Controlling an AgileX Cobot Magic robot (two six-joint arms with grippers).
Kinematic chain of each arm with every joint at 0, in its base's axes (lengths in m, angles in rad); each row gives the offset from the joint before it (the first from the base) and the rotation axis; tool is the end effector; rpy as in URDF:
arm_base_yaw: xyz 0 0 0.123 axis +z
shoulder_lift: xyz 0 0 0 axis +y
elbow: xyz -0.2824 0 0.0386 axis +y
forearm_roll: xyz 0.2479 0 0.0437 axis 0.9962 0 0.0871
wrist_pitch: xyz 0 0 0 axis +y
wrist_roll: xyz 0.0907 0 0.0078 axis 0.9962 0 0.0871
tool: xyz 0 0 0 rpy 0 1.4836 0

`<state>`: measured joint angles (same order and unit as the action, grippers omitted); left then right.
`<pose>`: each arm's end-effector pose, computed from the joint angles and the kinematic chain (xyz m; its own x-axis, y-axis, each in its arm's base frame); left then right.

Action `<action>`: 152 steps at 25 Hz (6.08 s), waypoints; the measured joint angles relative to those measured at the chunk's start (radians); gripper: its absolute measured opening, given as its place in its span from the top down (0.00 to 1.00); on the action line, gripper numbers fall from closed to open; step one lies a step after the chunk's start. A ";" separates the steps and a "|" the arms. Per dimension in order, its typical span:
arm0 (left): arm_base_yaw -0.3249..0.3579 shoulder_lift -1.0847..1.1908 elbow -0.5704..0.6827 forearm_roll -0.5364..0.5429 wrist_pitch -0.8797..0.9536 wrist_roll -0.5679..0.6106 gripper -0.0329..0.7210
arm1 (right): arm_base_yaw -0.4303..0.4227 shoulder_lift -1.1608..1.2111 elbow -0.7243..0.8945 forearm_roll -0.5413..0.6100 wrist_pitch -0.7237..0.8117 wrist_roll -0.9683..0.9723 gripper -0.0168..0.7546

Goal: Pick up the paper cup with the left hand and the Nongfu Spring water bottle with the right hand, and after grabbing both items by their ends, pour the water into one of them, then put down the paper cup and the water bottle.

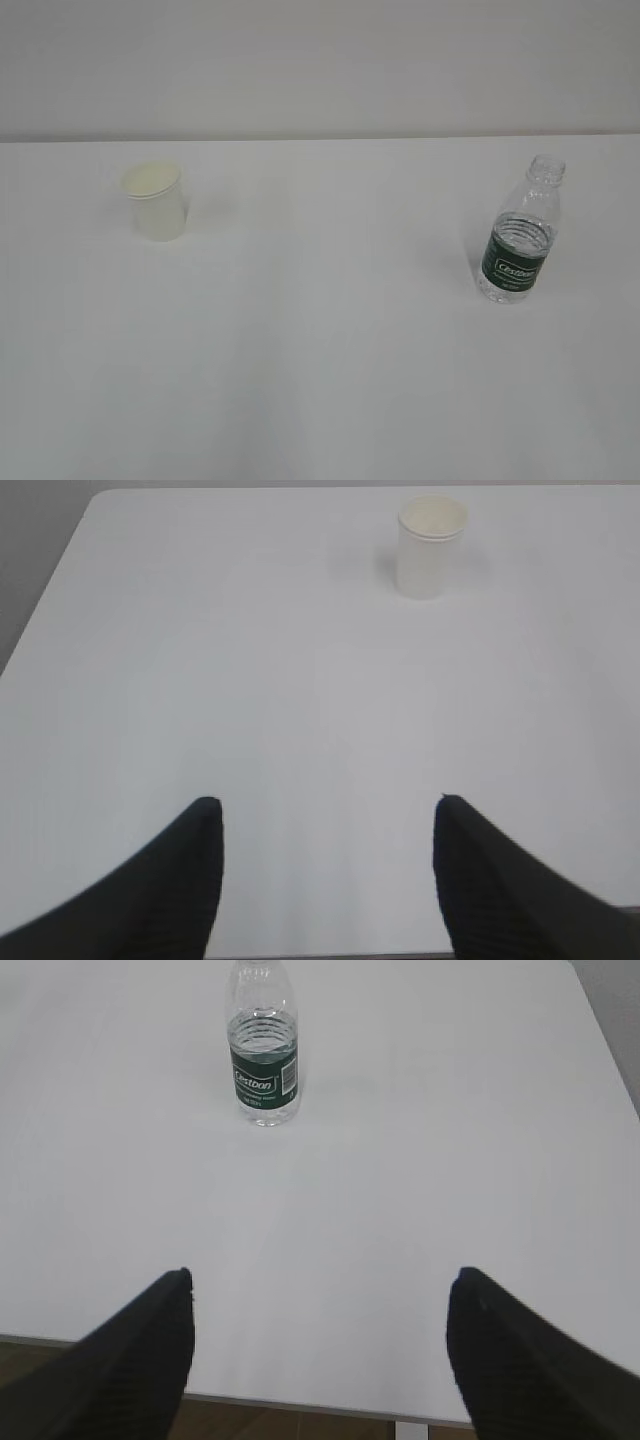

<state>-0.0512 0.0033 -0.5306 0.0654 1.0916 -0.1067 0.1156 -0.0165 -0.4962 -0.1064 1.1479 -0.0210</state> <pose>-0.0090 0.0058 0.2833 -0.4565 -0.0530 -0.8882 -0.0354 0.9985 -0.0414 -0.0099 -0.0100 0.2695 -0.5125 -0.1244 -0.8496 -0.0659 0.9922 -0.1055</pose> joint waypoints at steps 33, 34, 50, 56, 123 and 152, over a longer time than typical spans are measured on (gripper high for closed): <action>0.000 0.019 -0.002 0.014 -0.004 0.000 0.34 | 0.000 0.000 0.000 0.005 -0.014 -0.002 0.22; 0.000 0.031 -0.002 0.014 -0.004 0.000 0.34 | 0.000 0.000 0.000 0.007 -0.014 -0.004 0.22; 0.000 0.117 -0.006 -0.007 -0.007 0.000 0.34 | 0.000 0.140 -0.051 0.018 -0.048 -0.004 0.22; 0.000 0.170 -0.019 -0.024 -0.007 0.000 0.34 | 0.000 0.196 -0.075 0.027 -0.079 -0.004 0.22; 0.000 1.158 -0.047 0.006 -1.052 0.000 0.40 | 0.000 0.877 0.106 0.128 -1.129 -0.104 0.22; -0.142 1.415 0.516 0.113 -2.162 -0.100 0.41 | 0.000 1.164 0.445 -0.115 -1.915 0.161 0.22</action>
<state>-0.1930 1.4187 -0.0150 0.1788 -1.0703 -0.2066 0.1156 1.1474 -0.0516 -0.2215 -0.7666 0.1401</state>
